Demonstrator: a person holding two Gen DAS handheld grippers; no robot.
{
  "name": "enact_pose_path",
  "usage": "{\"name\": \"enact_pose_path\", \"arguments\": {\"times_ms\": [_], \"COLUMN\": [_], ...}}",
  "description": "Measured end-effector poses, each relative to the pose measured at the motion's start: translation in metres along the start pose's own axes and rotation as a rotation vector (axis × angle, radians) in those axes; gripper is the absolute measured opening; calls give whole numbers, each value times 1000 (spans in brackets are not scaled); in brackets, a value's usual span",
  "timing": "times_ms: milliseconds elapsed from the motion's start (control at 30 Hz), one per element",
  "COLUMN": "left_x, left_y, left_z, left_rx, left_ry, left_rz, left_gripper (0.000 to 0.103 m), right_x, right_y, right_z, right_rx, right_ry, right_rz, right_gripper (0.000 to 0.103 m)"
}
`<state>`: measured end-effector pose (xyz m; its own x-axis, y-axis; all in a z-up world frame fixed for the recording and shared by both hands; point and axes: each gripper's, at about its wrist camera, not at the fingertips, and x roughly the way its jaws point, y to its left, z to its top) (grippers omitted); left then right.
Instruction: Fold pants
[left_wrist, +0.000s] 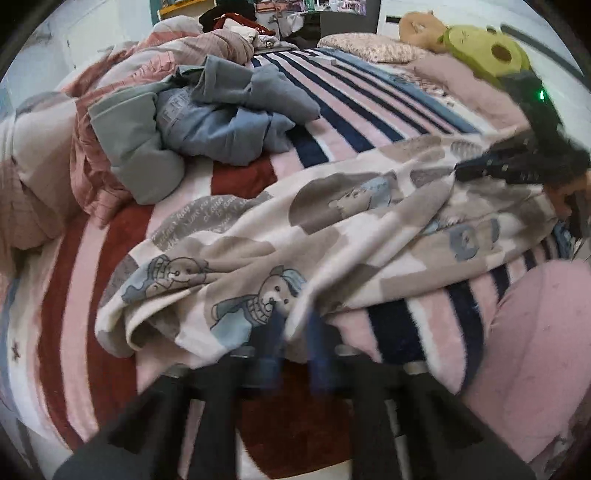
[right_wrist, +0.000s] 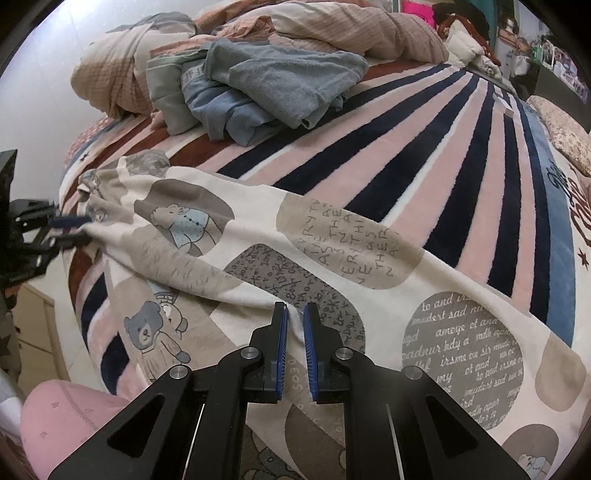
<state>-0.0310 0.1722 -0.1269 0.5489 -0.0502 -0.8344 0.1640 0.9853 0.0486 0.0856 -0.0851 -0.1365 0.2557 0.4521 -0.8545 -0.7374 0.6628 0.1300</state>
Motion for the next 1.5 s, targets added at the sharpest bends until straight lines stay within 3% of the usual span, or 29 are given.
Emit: {"name": "enact_pose_path", "arguments": {"times_ms": [300, 500, 567, 733, 900, 1033, 1100, 1167, 1233, 1367, 1500], "left_x": [-20, 16, 30, 45, 20, 36, 31, 21, 3, -32, -31], "left_y": [16, 44, 51, 42, 37, 28, 27, 25, 24, 18, 10], "left_z": [53, 92, 98, 112, 137, 158, 153, 143, 124, 80, 30], "left_rx": [44, -5, -11, 41, 41, 70, 50, 40, 21, -2, -49], "left_ry": [-66, -16, 4, 4, -125, -63, -64, -57, -70, -106, -52], "left_rz": [8, -33, -13, 65, 105, 67, 35, 20, 37, 77, 24], "left_gripper": [5, 7, 7, 7, 5, 5, 6, 16, 43, 46, 46], "right_x": [-7, -8, -6, -2, -4, -1, -2, -3, -5, -5, -6], "right_y": [2, 0, -1, -4, -6, -4, -4, -5, -7, -7, -6], "right_z": [12, 19, 19, 15, 15, 14, 12, 11, 9, 7, 5], "right_rx": [-8, -2, -2, 15, 32, 37, 38, 35, 43, 43, 46], "right_ry": [-25, -39, -36, -31, -45, -44, -44, -53, -54, -52, -47], "right_rz": [24, 33, 35, 45, 84, 89, 94, 94, 94, 93, 102], "right_gripper": [6, 6, 6, 6, 6, 6, 6, 6, 6, 7, 8]}}
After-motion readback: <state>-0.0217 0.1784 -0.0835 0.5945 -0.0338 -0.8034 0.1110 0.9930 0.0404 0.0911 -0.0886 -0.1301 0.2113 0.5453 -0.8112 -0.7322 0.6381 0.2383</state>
